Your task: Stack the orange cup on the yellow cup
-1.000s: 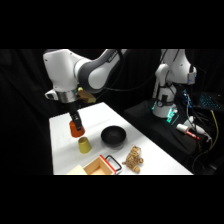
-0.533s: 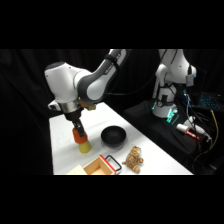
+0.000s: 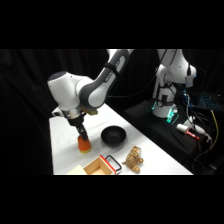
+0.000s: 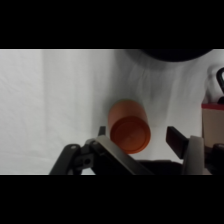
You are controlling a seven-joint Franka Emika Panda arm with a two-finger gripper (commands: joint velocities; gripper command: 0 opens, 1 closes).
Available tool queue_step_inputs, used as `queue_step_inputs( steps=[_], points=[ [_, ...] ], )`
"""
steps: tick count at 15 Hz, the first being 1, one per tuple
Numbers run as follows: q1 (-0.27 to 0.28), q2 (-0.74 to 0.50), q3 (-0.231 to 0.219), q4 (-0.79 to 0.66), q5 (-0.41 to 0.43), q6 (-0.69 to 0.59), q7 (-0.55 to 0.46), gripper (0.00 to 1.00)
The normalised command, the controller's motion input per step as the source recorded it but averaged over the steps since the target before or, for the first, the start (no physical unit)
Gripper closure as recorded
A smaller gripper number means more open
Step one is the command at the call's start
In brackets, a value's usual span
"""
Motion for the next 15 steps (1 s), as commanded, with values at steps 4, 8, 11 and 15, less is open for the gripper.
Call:
queue_step_inputs(
  steps=[4,8,11,15],
  points=[
    [-0.036,0.01,0.022,0.08,0.033,-0.01,-0.07,0.00],
    [0.016,-0.20,-0.001,-0.04,-0.013,-0.12,-0.01,0.00],
    [0.051,-0.39,-0.014,-0.12,-0.033,-0.27,0.05,0.00],
    [0.077,-0.43,-0.042,-0.09,-0.077,-0.35,0.14,0.00]
  ],
)
